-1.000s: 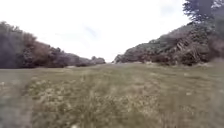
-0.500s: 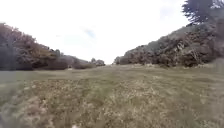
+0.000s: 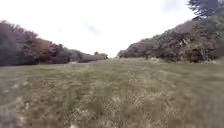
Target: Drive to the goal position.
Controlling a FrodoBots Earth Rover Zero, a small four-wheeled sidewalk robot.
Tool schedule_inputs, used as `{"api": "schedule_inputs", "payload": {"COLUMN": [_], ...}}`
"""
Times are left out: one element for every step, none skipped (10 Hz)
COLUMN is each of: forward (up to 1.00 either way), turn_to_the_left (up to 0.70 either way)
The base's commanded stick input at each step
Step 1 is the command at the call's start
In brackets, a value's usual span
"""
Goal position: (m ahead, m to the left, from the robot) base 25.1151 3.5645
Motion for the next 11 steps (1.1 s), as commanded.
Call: {"api": "schedule_inputs", "payload": {"forward": [1.00, 1.00, 1.00, 1.00, 1.00, 1.00, 1.00, 1.00, 1.00, 1.00, 1.00], "turn_to_the_left": [0.00, 0.00, 0.00, 0.00, 0.00, 0.00, 0.00, 0.00, 0.00, 0.00, 0.00]}}
